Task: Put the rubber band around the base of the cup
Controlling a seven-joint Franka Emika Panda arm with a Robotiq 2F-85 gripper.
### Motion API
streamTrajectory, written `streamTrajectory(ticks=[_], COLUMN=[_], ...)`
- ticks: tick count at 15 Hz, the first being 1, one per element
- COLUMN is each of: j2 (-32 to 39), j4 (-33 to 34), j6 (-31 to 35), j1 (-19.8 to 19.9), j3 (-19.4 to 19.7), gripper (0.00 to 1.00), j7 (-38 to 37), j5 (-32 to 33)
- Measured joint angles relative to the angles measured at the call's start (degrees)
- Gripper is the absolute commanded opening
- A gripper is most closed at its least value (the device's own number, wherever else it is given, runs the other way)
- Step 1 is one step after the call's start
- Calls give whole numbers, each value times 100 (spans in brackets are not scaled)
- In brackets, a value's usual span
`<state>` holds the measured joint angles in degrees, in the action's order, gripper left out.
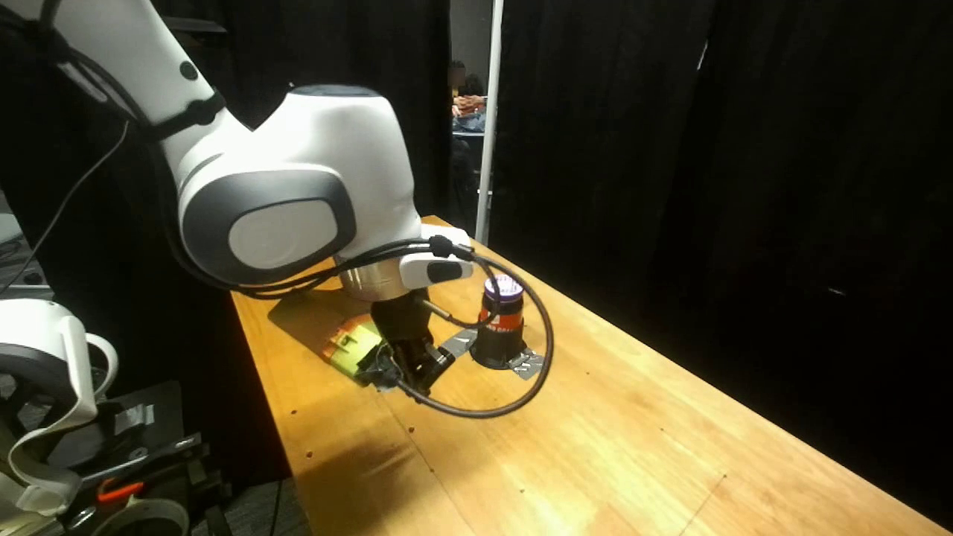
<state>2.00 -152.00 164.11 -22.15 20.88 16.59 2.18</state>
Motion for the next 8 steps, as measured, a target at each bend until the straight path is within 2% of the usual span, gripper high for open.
streamTrajectory(ticks=[1, 2, 3, 5, 6, 8], j2=[-131, -292, -465, -838, -1019, -1332], j4=[167, 331, 489, 832, 1030, 1434], j6=[-461, -917, -1356, -2262, -2722, -3507], j1=[181, 488, 732, 1060, 1163, 1261], j3=[-98, -379, -647, -1123, -1319, -1596], gripper=[16, 42, 44, 57, 39, 55], j7=[-275, -448, -522, -597, -642, -659], j5=[401, 637, 736, 741, 721, 592])
